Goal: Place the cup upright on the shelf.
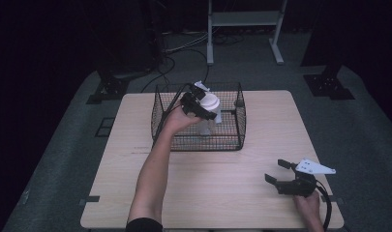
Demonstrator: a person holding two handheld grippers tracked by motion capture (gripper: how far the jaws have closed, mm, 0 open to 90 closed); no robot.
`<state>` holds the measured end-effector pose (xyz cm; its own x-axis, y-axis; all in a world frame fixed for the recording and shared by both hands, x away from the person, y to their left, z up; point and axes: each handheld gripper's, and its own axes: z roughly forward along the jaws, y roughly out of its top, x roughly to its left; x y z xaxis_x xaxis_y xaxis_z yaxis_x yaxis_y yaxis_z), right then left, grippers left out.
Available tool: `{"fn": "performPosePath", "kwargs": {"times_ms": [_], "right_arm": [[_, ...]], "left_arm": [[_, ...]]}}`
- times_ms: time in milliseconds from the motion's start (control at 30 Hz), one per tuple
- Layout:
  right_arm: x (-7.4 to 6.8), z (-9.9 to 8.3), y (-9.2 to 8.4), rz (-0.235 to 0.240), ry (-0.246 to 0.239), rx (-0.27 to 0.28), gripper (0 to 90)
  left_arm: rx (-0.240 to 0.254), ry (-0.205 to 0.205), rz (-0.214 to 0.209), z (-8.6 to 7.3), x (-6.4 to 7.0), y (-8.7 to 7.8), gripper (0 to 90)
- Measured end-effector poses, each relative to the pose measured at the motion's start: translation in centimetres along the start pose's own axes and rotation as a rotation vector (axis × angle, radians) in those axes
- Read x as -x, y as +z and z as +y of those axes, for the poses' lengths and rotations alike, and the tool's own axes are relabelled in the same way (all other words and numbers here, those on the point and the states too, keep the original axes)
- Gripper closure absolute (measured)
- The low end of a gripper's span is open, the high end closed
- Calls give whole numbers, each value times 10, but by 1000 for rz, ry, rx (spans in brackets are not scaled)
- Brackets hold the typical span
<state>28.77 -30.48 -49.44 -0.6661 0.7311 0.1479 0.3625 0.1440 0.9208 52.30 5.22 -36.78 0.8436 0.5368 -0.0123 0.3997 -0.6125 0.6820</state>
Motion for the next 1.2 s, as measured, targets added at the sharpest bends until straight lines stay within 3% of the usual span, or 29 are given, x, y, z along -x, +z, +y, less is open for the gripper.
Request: {"fn": "performPosePath", "kwargs": {"times_ms": [400, 800, 967, 1200], "right_arm": [[-1, 0, 0, -5, 0, -5, 128], [-1, 0, 1, -10, -6, -8, 128], [-1, 0, 1, -9, -7, -11, 128], [-1, 0, 2, -10, -8, -13, 128]], "left_arm": [[-9, 14, -1, -3, 3, -3, 50], [25, 3, -4, -14, 3, -11, 15], [36, 19, -5, -15, 5, -14, 1], [49, 22, 25, -15, 5, -17, 1]]}}
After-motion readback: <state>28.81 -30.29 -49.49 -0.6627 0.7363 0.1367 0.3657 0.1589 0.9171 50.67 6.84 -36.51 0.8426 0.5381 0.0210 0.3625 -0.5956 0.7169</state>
